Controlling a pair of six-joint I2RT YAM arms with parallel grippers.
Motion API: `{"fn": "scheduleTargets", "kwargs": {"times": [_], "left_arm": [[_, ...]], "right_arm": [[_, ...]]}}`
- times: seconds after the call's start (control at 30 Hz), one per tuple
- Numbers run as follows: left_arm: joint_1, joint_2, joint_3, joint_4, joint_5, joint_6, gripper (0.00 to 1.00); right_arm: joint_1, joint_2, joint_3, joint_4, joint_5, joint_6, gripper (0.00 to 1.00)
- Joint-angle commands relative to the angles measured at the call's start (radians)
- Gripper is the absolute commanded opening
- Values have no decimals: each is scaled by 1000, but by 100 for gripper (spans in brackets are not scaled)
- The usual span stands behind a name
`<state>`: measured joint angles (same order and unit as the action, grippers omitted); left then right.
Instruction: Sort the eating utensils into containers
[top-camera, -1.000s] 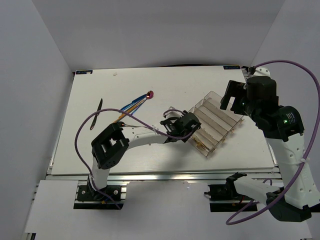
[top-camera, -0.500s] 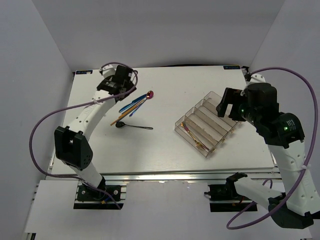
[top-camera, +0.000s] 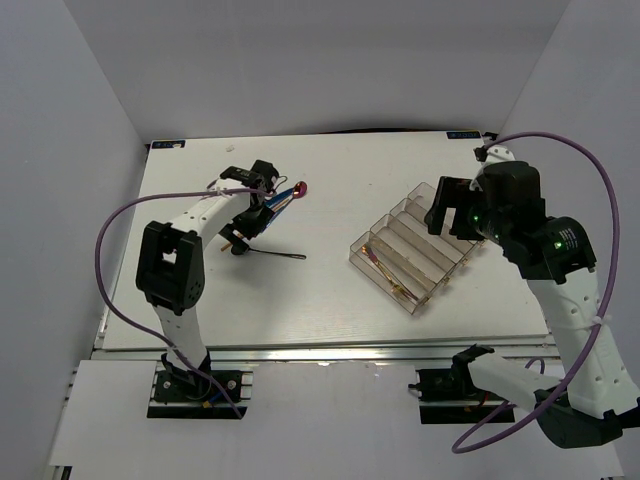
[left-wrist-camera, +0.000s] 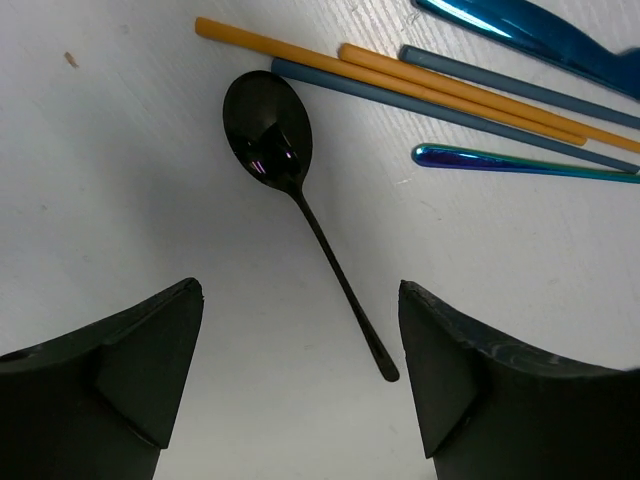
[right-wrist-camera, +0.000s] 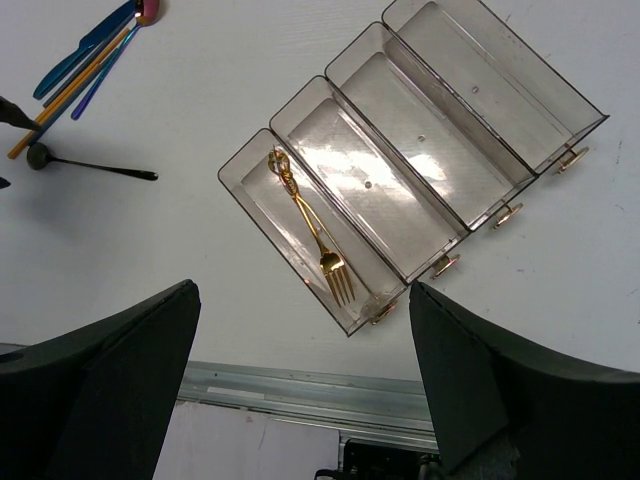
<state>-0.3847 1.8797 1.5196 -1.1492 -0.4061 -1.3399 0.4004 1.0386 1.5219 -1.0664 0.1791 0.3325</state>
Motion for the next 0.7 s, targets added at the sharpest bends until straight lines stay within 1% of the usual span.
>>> {"fn": "scheduleTargets", "kwargs": {"times": [0.0, 0.1, 0.2, 0.23, 0.27, 0.33, 0.4, 0.5, 0.57, 0.63, 0.67], "left_arm": [[-5, -5, 24, 20, 12, -108, 88], [-3, 15, -9, 77, 18, -107, 87], [-2, 48, -33, 95, -2, -117, 86], [-2, 56, -41, 104, -2, -117, 85], [0, 68, -61, 124, -2, -122, 81], [1, 76, -82, 152, -2, -122, 80], [4, 91, -108, 189, 3, -120, 77], [4, 119, -121, 192, 10, -116, 67], [4, 119, -143, 193, 29, -120, 55], [4, 96, -211, 221, 45, -131, 51], [4, 84, -237, 235, 52, -133, 46]], "right_arm": [[-3, -5, 3, 48, -23, -16, 89], [-2, -6, -3, 51, -29, -23, 89], [-2, -6, -8, 51, -35, -27, 89], [-2, -6, -9, 51, -36, -27, 89], [0, -6, -11, 49, -43, -27, 89], [0, -8, -16, 51, -46, -27, 89], [3, -8, -23, 48, -49, -27, 89], [11, -6, -25, 42, -40, -30, 89], [12, -8, -25, 42, -23, -33, 89], [12, -6, -19, 39, -17, -32, 89], [14, -3, -16, 39, -13, -35, 89]]}}
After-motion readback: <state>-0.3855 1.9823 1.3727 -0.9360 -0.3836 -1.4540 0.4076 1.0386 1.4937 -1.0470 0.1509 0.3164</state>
